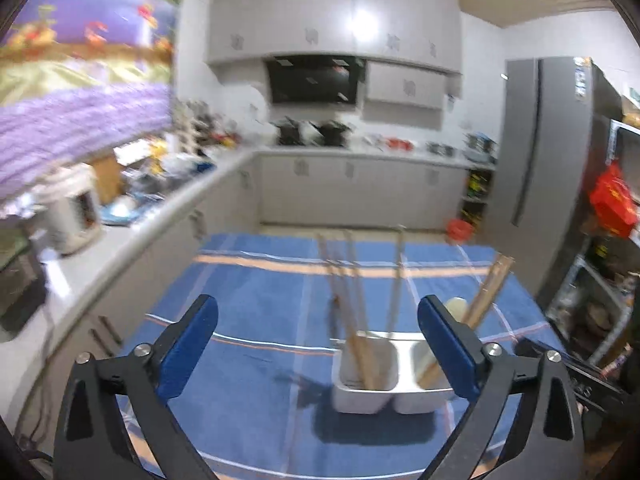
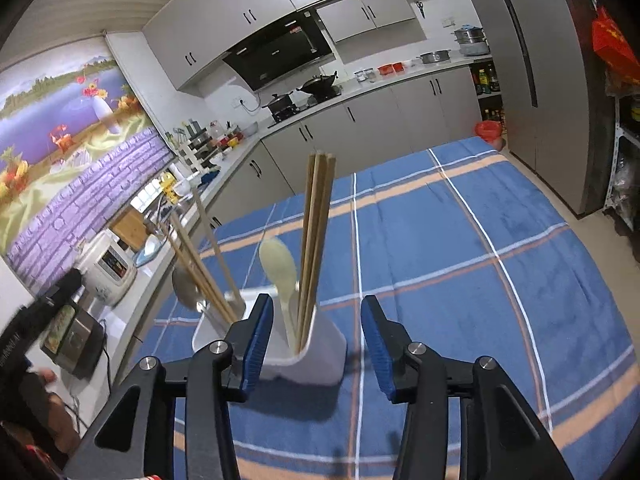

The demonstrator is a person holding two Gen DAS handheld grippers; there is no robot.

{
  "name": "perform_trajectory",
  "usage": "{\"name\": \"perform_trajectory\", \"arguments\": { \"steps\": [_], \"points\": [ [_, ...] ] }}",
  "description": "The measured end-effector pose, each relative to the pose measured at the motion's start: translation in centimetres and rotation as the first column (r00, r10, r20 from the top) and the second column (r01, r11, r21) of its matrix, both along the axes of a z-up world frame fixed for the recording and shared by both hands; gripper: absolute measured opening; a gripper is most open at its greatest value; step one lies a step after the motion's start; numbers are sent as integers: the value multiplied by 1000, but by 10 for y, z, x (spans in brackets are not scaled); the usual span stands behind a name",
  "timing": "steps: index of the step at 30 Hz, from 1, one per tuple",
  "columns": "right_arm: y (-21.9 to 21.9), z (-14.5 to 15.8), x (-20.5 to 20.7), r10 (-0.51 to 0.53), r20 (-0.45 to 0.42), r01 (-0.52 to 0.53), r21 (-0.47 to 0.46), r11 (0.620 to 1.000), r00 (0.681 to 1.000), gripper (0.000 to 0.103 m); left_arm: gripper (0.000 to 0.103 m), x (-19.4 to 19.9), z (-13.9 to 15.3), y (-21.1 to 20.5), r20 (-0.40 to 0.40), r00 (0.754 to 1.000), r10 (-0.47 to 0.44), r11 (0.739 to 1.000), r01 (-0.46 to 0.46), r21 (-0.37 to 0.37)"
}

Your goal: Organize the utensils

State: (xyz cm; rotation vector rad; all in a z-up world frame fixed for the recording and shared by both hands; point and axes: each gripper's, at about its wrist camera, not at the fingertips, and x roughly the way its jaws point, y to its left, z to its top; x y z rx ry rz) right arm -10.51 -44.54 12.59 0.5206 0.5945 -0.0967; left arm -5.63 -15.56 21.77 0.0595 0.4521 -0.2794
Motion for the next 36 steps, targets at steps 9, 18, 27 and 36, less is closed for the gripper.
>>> {"name": "perform_trajectory", "arguments": {
  "steps": [9,18,27,36],
  "points": [
    [45,8,-47,7,-14,-9,-156,988,1000,54,103,-68,5,25,47,997,62,994,-66,88],
    [75,15,-92,3,-15,-6,-253,967,1000,59,103,-95,-21,19,-126,992,12,996,-1,89],
    [76,19,-123,-69,-14,63,-284,957,997,61,103,-118,-38,10,-208,976,-61,996,74,52],
    [83,27,-135,-100,-5,93,-304,948,995,63,103,-130,-35,8,-203,978,-53,996,67,60]
  ]
}}
